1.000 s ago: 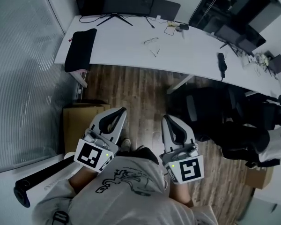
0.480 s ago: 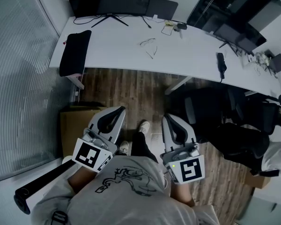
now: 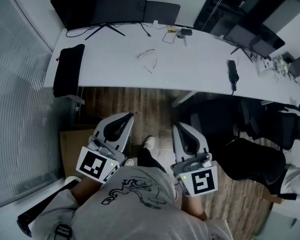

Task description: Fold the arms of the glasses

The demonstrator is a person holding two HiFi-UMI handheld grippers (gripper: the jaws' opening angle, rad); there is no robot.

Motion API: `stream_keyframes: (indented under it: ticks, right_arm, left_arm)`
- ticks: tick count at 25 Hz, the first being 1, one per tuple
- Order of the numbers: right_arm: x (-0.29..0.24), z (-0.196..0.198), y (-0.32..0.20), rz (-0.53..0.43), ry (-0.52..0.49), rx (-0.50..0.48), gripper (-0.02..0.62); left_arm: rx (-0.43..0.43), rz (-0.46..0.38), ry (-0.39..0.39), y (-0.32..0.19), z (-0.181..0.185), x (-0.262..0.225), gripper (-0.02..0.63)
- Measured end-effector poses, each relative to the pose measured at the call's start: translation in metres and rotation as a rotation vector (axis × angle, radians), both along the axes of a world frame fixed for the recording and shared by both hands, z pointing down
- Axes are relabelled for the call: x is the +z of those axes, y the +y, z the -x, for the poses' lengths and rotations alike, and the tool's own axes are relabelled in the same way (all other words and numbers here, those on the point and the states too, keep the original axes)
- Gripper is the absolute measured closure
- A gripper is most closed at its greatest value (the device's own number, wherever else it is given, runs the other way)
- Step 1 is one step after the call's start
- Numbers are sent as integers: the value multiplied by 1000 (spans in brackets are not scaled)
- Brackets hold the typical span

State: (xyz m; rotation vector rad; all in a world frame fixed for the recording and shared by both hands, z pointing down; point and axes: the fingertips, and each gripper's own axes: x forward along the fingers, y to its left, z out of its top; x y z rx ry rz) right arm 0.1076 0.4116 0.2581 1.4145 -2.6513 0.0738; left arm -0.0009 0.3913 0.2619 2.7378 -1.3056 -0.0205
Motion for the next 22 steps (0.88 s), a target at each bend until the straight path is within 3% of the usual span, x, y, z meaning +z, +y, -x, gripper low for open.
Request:
stream_keyframes:
  ticks: [10,15,18,22]
  right_arm:
    - [1,-48,-75,4,-3,-9,586]
    - [-12,-67,-111,-22,-79,15,586]
    - [0,-82,-122,7,-24,-23,586]
    - [3,-99,-143,13,-21,-36,586]
  left_arm:
    - [-4,16,-19,-74,-47,0,586]
    - [-6,24,-28,-105,-69,0,586]
    - [-13,29,-38,-120,-82,1,586]
    - [-29,34,-42,-140,-97,2,586]
